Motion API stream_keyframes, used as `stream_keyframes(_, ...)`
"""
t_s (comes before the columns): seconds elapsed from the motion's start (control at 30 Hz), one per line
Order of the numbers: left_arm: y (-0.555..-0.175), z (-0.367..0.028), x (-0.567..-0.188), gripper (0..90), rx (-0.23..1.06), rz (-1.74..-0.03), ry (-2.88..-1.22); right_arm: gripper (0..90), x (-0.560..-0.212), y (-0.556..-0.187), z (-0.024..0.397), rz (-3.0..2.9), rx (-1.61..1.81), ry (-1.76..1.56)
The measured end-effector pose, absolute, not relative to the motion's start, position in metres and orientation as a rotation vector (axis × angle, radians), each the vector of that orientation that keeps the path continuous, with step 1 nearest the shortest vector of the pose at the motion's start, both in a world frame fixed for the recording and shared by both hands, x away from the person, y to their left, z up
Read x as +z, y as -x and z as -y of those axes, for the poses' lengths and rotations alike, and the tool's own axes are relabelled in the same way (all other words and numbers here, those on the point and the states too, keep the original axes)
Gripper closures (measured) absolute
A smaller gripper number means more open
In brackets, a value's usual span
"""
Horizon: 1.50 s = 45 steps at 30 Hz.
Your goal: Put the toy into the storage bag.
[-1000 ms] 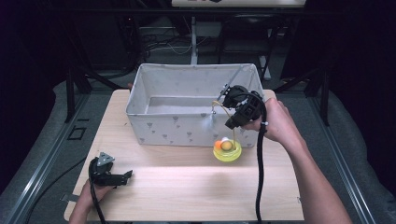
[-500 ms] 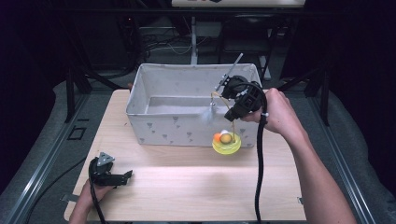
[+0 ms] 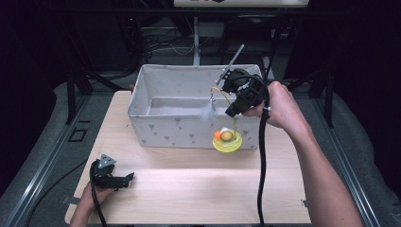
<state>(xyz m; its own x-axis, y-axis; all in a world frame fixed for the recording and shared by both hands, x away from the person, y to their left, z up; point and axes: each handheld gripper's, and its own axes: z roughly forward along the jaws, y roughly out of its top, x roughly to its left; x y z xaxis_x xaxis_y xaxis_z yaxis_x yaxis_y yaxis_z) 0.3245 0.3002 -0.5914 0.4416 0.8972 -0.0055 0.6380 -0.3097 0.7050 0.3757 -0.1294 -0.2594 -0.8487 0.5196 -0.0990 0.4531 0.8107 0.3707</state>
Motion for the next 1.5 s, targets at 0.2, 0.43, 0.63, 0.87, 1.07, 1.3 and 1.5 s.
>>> stream_keyframes(0.2, -0.325, -0.3, -0.592, 0.2, 0.528, -1.283, -2.052, 88.3, -0.251, -0.379, 0.13, -2.794, 0.504, -0.761)
stream_keyframes(0.43, -0.325, -0.3, -0.591, 0.2, 0.522, -1.283, -2.056, 88.4, -0.241, -0.378, 0.128, -2.784, 0.498, -0.744)
stream_keyframes(0.63, -0.325, -0.3, -0.591, 0.2, 0.523, -1.283, -2.056, 88.4, -0.232, -0.379, 0.127, -2.781, 0.519, -0.735)
stream_keyframes(0.87, -0.325, -0.3, -0.591, 0.2, 0.523, -1.283, -2.057, 88.3, -0.216, -0.38, 0.125, -2.768, 0.524, -0.724)
stream_keyframes(1.07, -0.324, -0.3, -0.591, 0.2, 0.523, -1.283, -2.057, 88.4, -0.204, -0.385, 0.119, -2.763, 0.531, -0.705)
stream_keyframes(1.3, -0.325, -0.3, -0.591, 0.1, 0.522, -1.281, -2.058, 88.4, -0.199, -0.393, 0.114, -2.759, 0.544, -0.706)
stream_keyframes(1.5, -0.325, -0.3, -0.591, 0.1, 0.522, -1.282, -2.057, 88.3, -0.194, -0.402, 0.112, -2.752, 0.545, -0.723)
